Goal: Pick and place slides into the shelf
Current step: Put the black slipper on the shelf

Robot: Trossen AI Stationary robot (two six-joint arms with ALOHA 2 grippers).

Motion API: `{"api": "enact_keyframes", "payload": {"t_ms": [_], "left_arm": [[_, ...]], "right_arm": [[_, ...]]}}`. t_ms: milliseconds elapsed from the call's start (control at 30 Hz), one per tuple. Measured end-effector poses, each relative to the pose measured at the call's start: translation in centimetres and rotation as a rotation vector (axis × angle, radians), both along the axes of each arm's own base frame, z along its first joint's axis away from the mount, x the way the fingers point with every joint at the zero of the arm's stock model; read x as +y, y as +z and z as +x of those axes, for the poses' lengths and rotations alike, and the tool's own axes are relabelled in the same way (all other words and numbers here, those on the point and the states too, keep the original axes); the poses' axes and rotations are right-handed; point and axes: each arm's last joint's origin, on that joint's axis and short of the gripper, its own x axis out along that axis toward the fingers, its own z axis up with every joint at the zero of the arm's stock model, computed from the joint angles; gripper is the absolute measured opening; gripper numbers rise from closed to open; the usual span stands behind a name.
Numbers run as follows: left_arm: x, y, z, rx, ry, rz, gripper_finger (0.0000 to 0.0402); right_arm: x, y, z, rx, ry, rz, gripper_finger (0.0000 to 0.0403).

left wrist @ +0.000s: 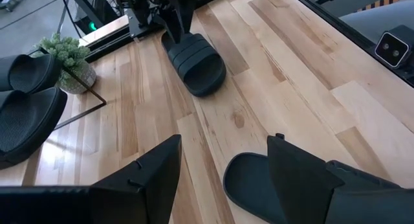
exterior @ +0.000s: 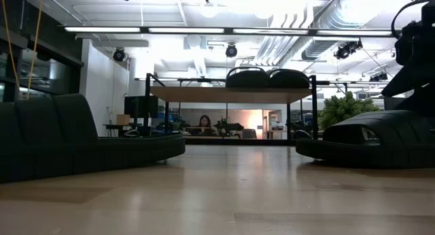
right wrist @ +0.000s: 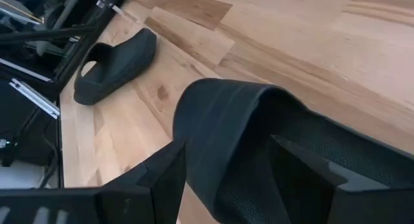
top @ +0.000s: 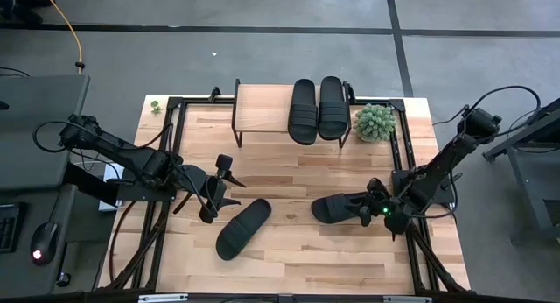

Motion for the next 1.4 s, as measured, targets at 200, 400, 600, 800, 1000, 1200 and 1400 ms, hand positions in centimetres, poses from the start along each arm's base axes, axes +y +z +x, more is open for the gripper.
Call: {"api": "enact_keyframes", "payload": {"t_ms": [200, 400, 600, 800, 1000, 1200, 1400], "left_arm": [[0.0, 0.0, 0.0, -0.001, 0.000, 0.000, 0.0211], [0.0, 0.0, 0.0, -0.001, 0.000, -0.001, 0.0211], [0.0, 0.0, 0.0, -0.001, 0.000, -0.001, 0.0211], [0.0, 0.0, 0.0, 0.000, 0.000, -0.001, 0.0211], [0.0, 0.0, 0.0, 0.000, 0.000, -0.001, 0.0211], [0.0, 0.0, 0.0, 0.000, 0.000, -0.001, 0.0211], [0.2, 0.0, 0.0, -0.009, 0.044, 0.043, 0.0211]], "right_arm": [[0.0, 0.1, 0.1, -0.015, -0.008, 0.009, 0.0206], [0.0, 0.3, 1.0, -0.032, 0.011, 0.003, 0.0206], [-0.1, -0.8, 2.1, 0.042, 0.046, 0.017, 0.0206], [-0.2, -1.5, 2.7, 0.083, 0.059, 0.048, 0.0206], [-0.5, -1.4, 3.1, 0.085, 0.066, 0.039, 0.0181], [-0.5, -1.3, 3.1, 0.085, 0.081, 0.027, 0.0091], [-0.4, -1.3, 3.2, 0.084, 0.099, 0.001, 0.0008]]}}
